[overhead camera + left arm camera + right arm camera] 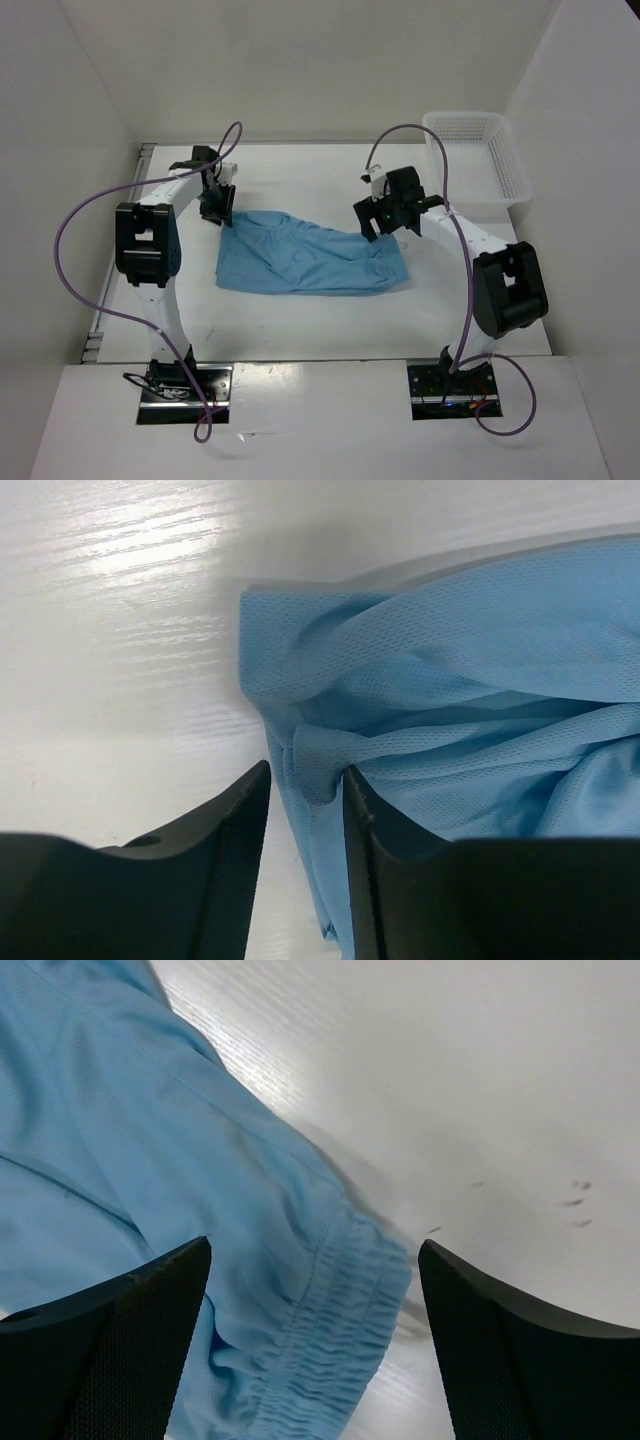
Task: Fold and stack the shorts
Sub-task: Fold the shorts
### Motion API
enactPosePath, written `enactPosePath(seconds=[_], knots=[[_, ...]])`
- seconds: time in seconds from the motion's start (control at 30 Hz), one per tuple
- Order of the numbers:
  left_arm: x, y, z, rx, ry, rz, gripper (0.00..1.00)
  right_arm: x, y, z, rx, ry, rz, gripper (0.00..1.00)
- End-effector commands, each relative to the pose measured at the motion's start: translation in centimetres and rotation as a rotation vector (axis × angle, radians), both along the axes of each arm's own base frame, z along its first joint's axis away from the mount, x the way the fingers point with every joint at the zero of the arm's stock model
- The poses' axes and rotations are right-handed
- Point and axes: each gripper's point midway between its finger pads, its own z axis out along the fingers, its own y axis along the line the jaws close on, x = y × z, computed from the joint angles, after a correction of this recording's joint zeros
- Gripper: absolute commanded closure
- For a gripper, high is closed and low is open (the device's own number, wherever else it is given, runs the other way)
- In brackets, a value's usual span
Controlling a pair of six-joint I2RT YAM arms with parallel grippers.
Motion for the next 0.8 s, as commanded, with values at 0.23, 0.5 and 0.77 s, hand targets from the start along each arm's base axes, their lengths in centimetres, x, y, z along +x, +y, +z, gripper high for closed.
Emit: enactPosePath(seconds=[0.23,0.5,0.77], knots=[[-1.4,-4.6,8.6,0.002,-0.151,-0.112,0.50,-4.2,-3.8,-2.1,0.170,0.191,-0.221,0.11],[-6.0,-14.2,4.0,-0.061,0.035,-0.353,0.50,-5.5,-3.0,-4.4,0.213,0.286,-0.237,0.11],[-7.4,-18.4,-1.6,-0.037,0.146,-0.456,0.50,-4.8,-3.9,-7.8,0.105,0.319,-0.319,0.22]])
